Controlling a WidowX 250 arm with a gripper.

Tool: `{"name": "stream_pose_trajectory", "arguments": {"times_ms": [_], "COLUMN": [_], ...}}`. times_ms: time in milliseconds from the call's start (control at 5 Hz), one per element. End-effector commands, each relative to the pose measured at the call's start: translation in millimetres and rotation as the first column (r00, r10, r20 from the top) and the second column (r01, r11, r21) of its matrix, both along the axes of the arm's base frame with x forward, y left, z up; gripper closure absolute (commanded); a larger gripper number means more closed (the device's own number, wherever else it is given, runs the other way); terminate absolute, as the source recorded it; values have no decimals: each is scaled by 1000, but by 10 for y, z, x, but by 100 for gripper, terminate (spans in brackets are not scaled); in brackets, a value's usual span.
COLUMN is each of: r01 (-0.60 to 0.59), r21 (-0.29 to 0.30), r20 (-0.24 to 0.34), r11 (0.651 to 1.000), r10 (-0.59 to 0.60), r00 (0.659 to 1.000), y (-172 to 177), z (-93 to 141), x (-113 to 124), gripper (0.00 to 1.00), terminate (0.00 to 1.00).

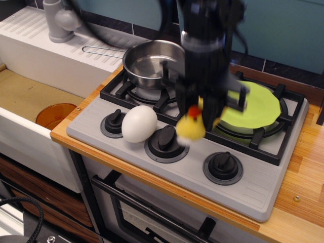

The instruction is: Put stuffedduck on plate and egg in pot or pan on stove

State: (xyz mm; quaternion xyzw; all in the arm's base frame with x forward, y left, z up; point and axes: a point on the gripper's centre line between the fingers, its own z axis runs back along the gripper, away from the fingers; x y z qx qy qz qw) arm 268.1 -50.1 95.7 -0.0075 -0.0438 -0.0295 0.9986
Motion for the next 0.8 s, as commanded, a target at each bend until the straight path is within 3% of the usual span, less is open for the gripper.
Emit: {"name": "stream_pose_trajectory", "arguments": {"times_ms": [0, 200, 600], "r01": [-10, -38, -68], "r21": [-25, -31, -45], "r20": [35, 54, 76], "r11": [1000, 999, 997], "r10": [11, 40, 71], "r00": [999, 998, 995], "y": [7, -121, -297], "z": [261, 160, 54], "x": [460, 714, 885], "gripper": [100, 100, 100], "terminate": [0, 0, 0]}}
